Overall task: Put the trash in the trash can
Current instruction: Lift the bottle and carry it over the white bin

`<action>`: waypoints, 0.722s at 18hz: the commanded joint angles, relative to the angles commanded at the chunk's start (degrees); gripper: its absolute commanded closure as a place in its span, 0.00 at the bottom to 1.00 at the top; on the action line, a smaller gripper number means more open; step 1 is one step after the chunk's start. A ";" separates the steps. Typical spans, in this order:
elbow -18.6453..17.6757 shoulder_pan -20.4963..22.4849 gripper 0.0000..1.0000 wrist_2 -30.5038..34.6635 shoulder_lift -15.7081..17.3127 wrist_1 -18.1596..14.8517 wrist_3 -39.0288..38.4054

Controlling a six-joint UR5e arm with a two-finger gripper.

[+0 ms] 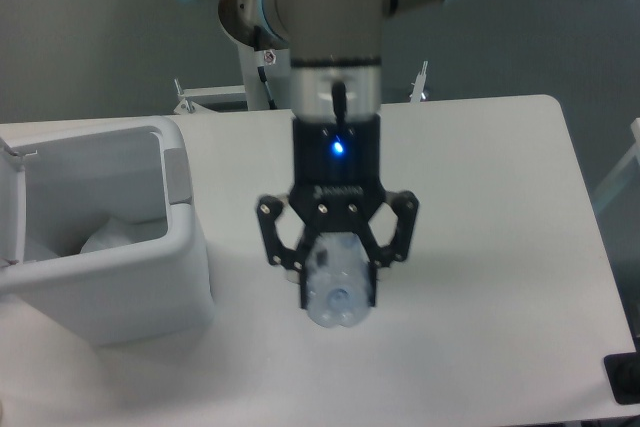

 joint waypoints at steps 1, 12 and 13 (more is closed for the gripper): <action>0.00 -0.61 0.37 -0.53 0.62 0.00 -0.27; 0.44 -9.93 0.37 -1.32 2.38 0.00 -4.05; 0.27 -10.72 0.37 -1.32 2.21 0.00 -3.96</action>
